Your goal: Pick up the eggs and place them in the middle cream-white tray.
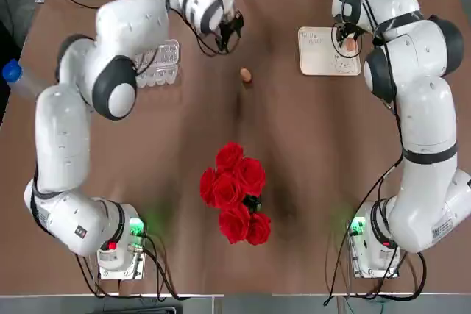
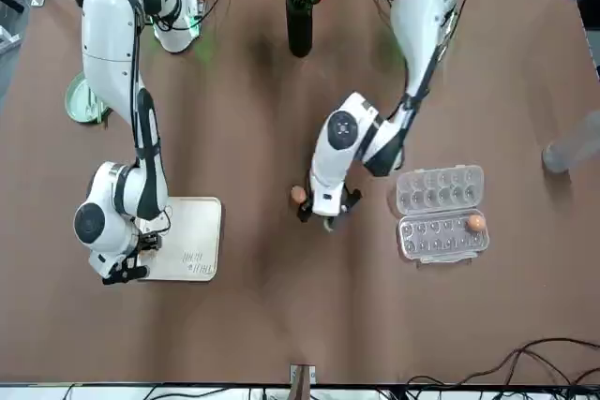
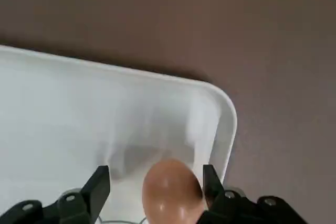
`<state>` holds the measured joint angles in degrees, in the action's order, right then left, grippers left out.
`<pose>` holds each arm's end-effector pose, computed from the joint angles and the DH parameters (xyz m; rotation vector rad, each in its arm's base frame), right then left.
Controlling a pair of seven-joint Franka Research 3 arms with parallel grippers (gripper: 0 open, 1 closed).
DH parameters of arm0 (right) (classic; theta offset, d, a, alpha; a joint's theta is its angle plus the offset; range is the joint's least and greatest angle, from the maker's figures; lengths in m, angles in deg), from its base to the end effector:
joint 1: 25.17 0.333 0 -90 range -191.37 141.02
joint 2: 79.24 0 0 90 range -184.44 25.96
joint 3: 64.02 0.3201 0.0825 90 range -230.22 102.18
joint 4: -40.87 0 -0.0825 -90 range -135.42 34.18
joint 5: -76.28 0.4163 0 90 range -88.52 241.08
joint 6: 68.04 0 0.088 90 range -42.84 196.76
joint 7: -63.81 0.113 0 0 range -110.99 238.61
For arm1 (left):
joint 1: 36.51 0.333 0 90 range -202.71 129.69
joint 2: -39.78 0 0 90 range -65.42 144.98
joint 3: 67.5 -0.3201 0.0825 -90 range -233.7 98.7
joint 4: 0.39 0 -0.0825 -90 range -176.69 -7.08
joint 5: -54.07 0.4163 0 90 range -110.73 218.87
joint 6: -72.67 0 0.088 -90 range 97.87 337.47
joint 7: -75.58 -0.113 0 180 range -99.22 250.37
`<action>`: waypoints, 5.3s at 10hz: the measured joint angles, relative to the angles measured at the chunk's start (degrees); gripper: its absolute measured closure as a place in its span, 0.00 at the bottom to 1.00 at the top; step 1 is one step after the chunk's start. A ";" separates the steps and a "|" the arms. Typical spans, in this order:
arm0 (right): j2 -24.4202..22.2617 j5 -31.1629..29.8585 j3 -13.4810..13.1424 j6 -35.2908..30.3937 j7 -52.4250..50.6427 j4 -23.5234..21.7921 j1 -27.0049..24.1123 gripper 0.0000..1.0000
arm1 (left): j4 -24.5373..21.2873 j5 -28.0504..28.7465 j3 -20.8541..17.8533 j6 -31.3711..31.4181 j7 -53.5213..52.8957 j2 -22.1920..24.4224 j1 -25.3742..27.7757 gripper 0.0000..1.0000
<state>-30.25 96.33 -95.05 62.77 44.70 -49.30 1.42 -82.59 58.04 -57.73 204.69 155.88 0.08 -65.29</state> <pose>0.7211 0.0015 0.1616 2.9928 0.2629 -0.0548 0.6199 -0.4599 0.2865 2.7571 1.0629 0.0781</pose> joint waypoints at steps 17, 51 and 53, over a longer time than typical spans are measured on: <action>-5.29 4.24 1.97 -21.65 24.83 16.11 22.26 0.12 | -17.31 3.92 -0.24 1.02 -3.26 5.31 41.02 0.12; 7.98 1.29 7.49 8.80 -4.03 13.00 32.88 0.03 | -14.24 0.40 14.72 -10.82 1.44 15.01 41.52 0.53; 7.77 1.29 7.74 8.50 -4.05 13.01 32.99 0.24 | -14.24 0.40 14.77 -10.85 1.88 14.84 40.69 0.53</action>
<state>-22.48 97.62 -87.31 71.28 40.66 -36.29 34.41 -96.83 58.44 -42.97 193.84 157.76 14.92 -24.60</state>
